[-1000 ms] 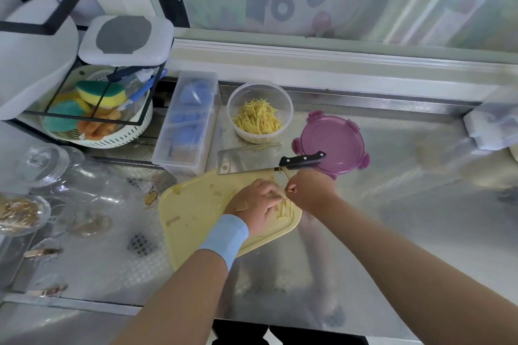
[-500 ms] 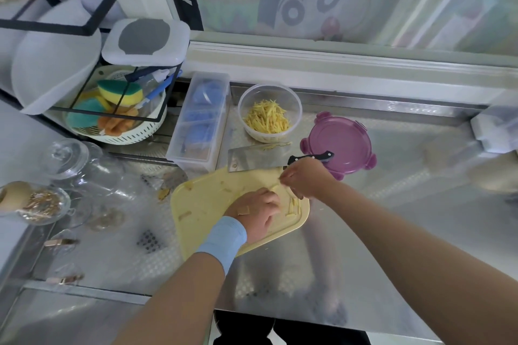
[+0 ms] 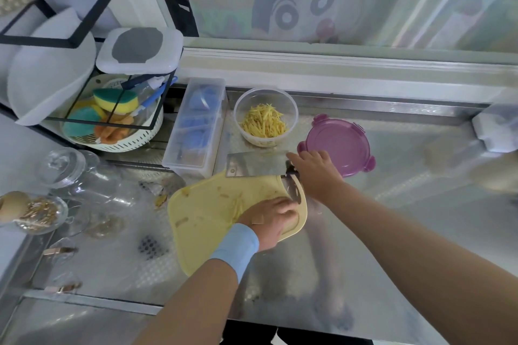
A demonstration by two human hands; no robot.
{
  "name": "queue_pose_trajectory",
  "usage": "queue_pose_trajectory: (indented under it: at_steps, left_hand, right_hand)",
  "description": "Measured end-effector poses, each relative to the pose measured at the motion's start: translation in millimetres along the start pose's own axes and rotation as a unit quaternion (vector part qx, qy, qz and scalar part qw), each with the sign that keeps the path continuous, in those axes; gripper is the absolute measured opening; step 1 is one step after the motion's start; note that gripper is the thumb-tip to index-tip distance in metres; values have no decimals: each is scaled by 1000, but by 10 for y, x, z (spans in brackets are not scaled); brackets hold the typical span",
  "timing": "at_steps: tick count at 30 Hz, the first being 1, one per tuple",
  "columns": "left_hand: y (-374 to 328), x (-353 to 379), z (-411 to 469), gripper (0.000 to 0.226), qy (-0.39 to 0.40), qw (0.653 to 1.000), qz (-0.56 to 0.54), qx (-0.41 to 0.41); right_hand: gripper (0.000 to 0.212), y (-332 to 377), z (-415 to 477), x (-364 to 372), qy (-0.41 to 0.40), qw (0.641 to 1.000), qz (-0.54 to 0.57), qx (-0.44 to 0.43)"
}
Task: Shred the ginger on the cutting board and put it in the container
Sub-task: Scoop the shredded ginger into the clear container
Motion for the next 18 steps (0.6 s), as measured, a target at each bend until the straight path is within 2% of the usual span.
queue_pose_trajectory:
  at_steps: [4,7,9,11,13,14,16,18]
  left_hand:
    - [186,-13,-234,33,-10,999,32,-5]
    - [271,-44,-427,36,-93,995,18,-25]
    - [309,-47,-541,34,-158,983,-32,-91]
    - [331,-65,-584,32,-178,963,-72,-187]
    - [365,-32,-580,35,-154,950,-95,-254]
    - [376,1,-577,42,-120,952,-104,-263]
    - [379,87,-590,53,-59,962,-104,-246]
    - [361,138,-639,52,-53,967,-107,-225]
  right_hand:
    - [30,20,-87,15,16,999,50,-14]
    - [28,31,-183,25,54,995,82,18]
    - [29,70,-247,64,63,995,74,12]
    - [33,133,-310,78,59,994,92,23]
    - [32,182,-351,109,53,993,96,36]
    - [31,203,-375,126,53,993,97,42]
    - [31,239,-435,106,31,989,131,57]
    - [32,267,-513,44,-9,983,168,78]
Point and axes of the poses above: each hand's wrist, its own z-axis towards the middle knuckle, its own x-axis out of the palm, y = z × x, the point moved 2 cm from there along z, towards the middle knuckle, and after that the axes turned 8 degrees about z, right-handed, at the moved point
